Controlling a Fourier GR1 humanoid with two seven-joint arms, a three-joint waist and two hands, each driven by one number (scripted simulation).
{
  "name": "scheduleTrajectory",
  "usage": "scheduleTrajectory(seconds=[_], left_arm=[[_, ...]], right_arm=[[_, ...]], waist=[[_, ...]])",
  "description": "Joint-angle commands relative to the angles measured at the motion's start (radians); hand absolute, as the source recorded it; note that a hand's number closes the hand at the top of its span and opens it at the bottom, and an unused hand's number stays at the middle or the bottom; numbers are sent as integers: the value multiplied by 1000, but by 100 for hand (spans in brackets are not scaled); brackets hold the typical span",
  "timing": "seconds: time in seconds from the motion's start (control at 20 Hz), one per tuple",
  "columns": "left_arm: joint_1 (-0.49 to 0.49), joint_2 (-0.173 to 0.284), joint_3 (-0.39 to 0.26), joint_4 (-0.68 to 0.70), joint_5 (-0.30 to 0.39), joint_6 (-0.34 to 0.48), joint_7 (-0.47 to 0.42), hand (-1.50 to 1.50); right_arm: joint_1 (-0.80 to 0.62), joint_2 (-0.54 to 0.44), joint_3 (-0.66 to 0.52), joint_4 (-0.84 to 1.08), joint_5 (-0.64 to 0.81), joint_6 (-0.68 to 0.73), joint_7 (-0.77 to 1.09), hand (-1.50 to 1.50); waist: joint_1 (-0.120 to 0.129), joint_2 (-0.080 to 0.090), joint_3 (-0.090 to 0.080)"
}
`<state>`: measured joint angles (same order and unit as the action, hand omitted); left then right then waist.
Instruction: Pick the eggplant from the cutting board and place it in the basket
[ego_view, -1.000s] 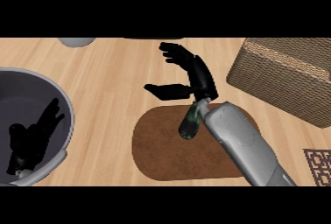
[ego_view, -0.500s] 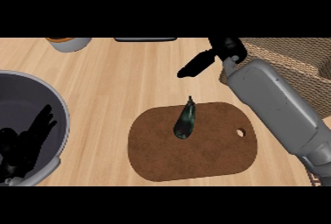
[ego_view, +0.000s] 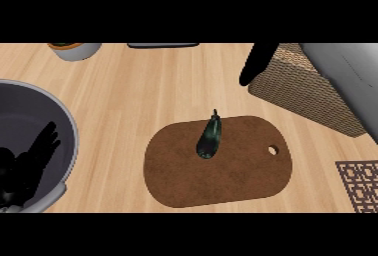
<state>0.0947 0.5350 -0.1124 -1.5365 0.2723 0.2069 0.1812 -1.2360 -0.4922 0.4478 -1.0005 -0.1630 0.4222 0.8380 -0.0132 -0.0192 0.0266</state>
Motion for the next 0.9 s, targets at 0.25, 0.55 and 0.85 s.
scheduleTrajectory(seconds=[0.25,0.55,0.85], left_arm=[[28,-118,-64,70,25,-50,90,0],[47,-146,-45,52,-10,-58,108,0],[89,-170,-25,29,-42,-74,107,0]], right_arm=[[-44,-53,-9,36,-138,241,102,-150],[-44,-54,-16,24,-175,215,102,-150],[60,-16,12,-18,-134,125,55,-150]], waist=[[-11,21,-29],[-5,18,-29],[3,19,-27]])
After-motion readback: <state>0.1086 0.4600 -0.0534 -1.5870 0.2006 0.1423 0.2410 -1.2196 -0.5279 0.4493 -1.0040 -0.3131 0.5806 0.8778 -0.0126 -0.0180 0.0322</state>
